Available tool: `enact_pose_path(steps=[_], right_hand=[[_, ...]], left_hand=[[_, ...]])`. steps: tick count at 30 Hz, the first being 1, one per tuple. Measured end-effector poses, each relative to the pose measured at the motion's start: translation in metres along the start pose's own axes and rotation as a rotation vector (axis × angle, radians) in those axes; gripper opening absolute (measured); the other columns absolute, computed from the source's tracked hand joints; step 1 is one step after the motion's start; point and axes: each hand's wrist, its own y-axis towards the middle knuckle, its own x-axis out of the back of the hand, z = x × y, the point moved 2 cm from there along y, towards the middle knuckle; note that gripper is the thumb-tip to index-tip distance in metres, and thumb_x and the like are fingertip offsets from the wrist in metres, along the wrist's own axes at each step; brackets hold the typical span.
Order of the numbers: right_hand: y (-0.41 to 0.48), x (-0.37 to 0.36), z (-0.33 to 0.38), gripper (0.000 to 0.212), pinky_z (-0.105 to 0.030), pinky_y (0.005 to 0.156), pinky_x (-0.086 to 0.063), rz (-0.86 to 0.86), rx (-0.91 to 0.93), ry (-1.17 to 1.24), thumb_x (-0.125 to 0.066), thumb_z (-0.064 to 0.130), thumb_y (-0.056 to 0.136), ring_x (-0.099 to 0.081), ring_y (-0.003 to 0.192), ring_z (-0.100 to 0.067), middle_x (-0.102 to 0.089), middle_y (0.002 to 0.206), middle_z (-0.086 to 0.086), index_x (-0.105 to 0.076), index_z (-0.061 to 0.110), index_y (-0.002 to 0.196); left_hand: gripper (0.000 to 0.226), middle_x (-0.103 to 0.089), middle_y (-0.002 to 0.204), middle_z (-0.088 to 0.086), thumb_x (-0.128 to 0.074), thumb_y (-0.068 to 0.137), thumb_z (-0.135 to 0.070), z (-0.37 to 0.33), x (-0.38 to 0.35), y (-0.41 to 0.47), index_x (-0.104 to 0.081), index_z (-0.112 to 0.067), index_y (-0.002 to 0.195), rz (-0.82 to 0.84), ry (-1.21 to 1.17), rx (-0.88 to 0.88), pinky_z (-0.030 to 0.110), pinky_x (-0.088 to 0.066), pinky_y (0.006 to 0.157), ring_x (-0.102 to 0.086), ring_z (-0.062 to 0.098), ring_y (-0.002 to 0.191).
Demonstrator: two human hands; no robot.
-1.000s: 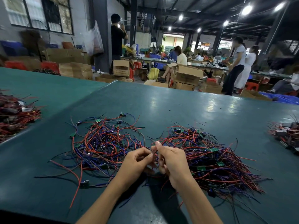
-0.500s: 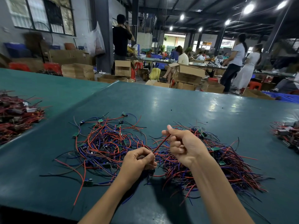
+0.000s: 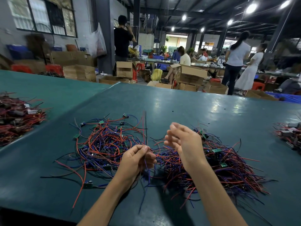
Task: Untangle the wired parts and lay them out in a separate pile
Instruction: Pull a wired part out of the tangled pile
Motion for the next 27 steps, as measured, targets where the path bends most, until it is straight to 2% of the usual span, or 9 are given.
enact_pose_path(steps=[4, 9, 12, 14, 16, 18, 21, 23, 27], right_hand=[[-0.021, -0.001, -0.027, 0.021, -0.033, 0.062, -0.057, 0.093, 0.008, -0.355, -0.068, 0.018, 0.096, -0.061, 0.065, -0.018, -0.067, 0.074, -0.012, -0.072, -0.002, 0.089], [-0.034, -0.005, -0.057, 0.027, -0.038, 0.065, -0.057, 0.235, -0.049, -0.677, -0.074, 0.030, 0.091, -0.062, 0.063, -0.017, -0.069, 0.067, -0.009, -0.076, 0.009, 0.075], [-0.037, -0.011, -0.069, 0.030, -0.033, 0.061, -0.058, 0.249, -0.140, -0.429, -0.066, 0.020, 0.098, -0.064, 0.059, -0.018, -0.069, 0.070, -0.012, -0.072, 0.010, 0.071], [-0.036, -0.013, -0.072, 0.033, -0.031, 0.056, -0.059, 0.211, -0.138, -0.319, -0.058, 0.018, 0.103, -0.066, 0.056, -0.018, -0.069, 0.068, -0.009, -0.070, 0.012, 0.073], [-0.036, -0.009, -0.074, 0.039, -0.031, 0.050, -0.057, 0.176, -0.105, -0.326, -0.054, 0.020, 0.105, -0.060, 0.048, -0.018, -0.062, 0.060, -0.006, -0.066, 0.015, 0.068], [-0.038, -0.005, -0.075, 0.044, -0.029, 0.042, -0.052, 0.176, -0.096, -0.324, -0.054, 0.019, 0.105, -0.051, 0.040, -0.015, -0.051, 0.054, -0.003, -0.064, 0.018, 0.062], [-0.041, -0.003, -0.074, 0.037, -0.026, 0.036, -0.047, 0.200, -0.062, -0.357, -0.053, 0.019, 0.105, -0.044, 0.036, -0.013, -0.044, 0.051, -0.002, -0.066, 0.014, 0.071], [-0.043, -0.005, -0.073, 0.032, -0.025, 0.034, -0.044, 0.226, -0.052, -0.407, -0.051, 0.016, 0.106, -0.043, 0.035, -0.013, -0.047, 0.048, 0.000, -0.068, 0.007, 0.080], [-0.045, -0.010, -0.070, 0.031, -0.026, 0.037, -0.045, 0.223, -0.133, -0.313, -0.045, 0.016, 0.105, -0.047, 0.041, -0.019, -0.055, 0.058, -0.007, -0.068, 0.002, 0.089]], left_hand=[[0.024, -0.076, 0.090, 0.016, -0.068, 0.082, -0.035, -0.002, 0.001, 0.005, -0.063, -0.014, 0.092, -0.031, -0.030, -0.030, 0.031, -0.055, 0.068, -0.073, 0.025, 0.077], [0.038, -0.076, 0.105, 0.018, -0.071, 0.080, -0.038, 0.001, -0.015, 0.010, -0.061, -0.008, 0.100, -0.047, -0.096, -0.059, 0.039, -0.059, 0.077, -0.073, 0.027, 0.092], [0.048, -0.076, 0.109, 0.016, -0.070, 0.082, -0.042, -0.005, -0.028, 0.007, -0.060, -0.004, 0.108, 0.012, -0.019, -0.023, 0.034, -0.061, 0.066, -0.074, 0.027, 0.094], [0.052, -0.076, 0.110, 0.015, -0.068, 0.084, -0.046, -0.007, -0.032, 0.003, -0.061, -0.002, 0.111, 0.093, 0.097, 0.020, 0.025, -0.053, 0.048, -0.072, 0.021, 0.067], [0.048, -0.075, 0.113, 0.014, -0.068, 0.087, -0.042, -0.008, -0.032, -0.001, -0.062, -0.003, 0.114, 0.177, 0.166, 0.072, 0.020, -0.042, 0.038, -0.054, 0.013, 0.044], [0.042, -0.073, 0.112, 0.017, -0.069, 0.088, -0.035, -0.008, -0.027, -0.005, -0.064, -0.001, 0.112, 0.251, 0.152, 0.147, 0.025, -0.045, 0.040, -0.052, 0.016, 0.046], [0.044, -0.063, 0.081, 0.023, -0.067, 0.093, -0.035, -0.011, -0.019, -0.008, -0.065, 0.008, 0.101, 0.370, 0.193, 0.238, 0.034, -0.053, 0.051, -0.060, 0.028, 0.057], [0.043, -0.063, 0.082, 0.026, -0.064, 0.097, -0.029, -0.011, -0.014, -0.007, -0.063, 0.014, 0.104, 0.349, 0.199, 0.264, 0.037, -0.054, 0.057, -0.064, 0.032, 0.062], [0.031, -0.069, 0.082, 0.020, -0.066, 0.094, -0.024, -0.014, -0.012, -0.004, -0.072, 0.004, 0.106, 0.249, 0.212, 0.228, 0.032, -0.053, 0.056, -0.062, 0.025, 0.059]])
